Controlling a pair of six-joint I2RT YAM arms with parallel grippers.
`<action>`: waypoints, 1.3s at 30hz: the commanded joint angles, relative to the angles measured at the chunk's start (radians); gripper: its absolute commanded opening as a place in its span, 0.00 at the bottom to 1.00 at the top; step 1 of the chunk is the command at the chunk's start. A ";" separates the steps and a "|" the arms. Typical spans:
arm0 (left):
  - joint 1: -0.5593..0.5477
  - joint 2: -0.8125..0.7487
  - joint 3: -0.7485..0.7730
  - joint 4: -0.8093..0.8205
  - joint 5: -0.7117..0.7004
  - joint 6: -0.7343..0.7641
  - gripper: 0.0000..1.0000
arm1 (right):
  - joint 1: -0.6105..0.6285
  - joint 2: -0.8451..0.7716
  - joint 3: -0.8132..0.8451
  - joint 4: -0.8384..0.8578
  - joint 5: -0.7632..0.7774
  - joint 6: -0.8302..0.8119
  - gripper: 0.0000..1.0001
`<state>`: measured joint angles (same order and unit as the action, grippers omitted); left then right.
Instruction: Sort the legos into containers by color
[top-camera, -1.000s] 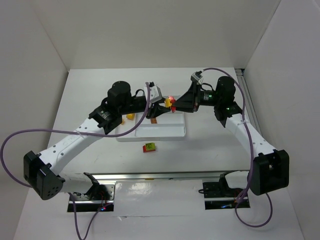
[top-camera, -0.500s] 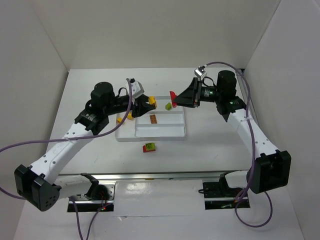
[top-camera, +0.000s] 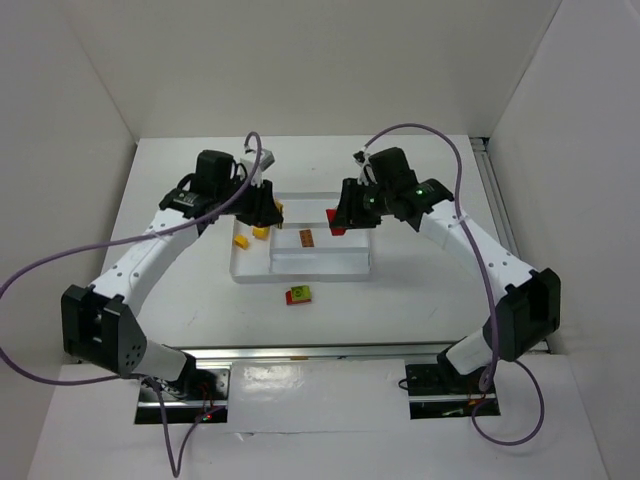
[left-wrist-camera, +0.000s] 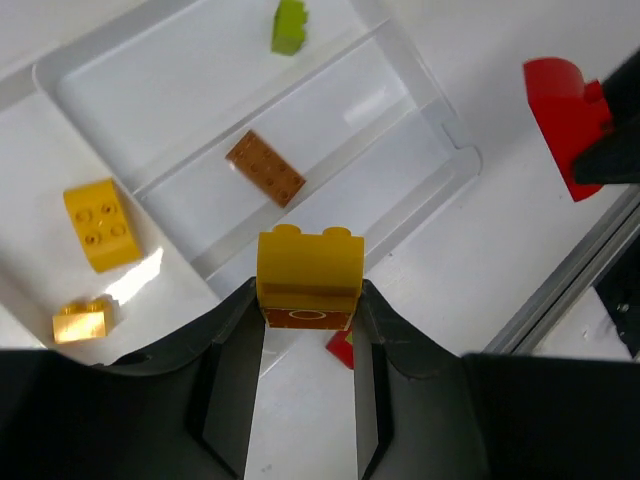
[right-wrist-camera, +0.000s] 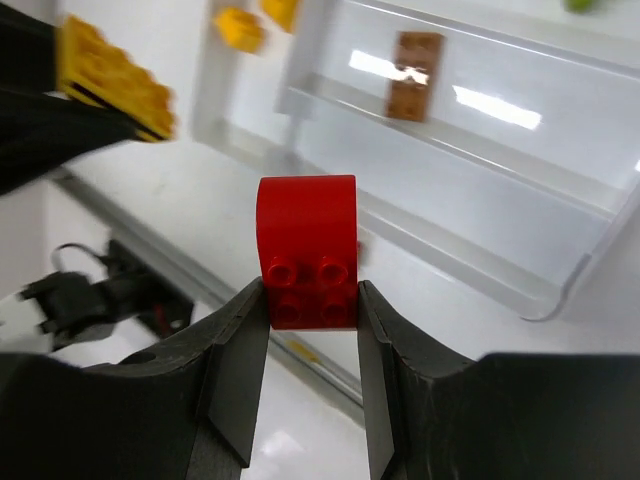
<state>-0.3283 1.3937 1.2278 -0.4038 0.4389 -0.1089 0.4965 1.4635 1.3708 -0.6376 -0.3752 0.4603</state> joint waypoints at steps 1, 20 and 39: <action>0.050 0.073 0.117 -0.173 -0.014 -0.091 0.00 | 0.030 0.034 0.031 -0.094 0.237 -0.066 0.19; 0.095 0.290 0.048 -0.245 -0.362 -0.239 0.00 | 0.076 0.172 -0.046 -0.042 0.263 -0.147 0.19; 0.095 0.146 0.208 -0.380 -0.355 -0.221 1.00 | 0.157 0.288 -0.073 0.027 0.354 -0.138 0.37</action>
<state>-0.2367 1.6070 1.3727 -0.7517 0.0750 -0.3424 0.6460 1.7386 1.3136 -0.6716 -0.0628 0.3275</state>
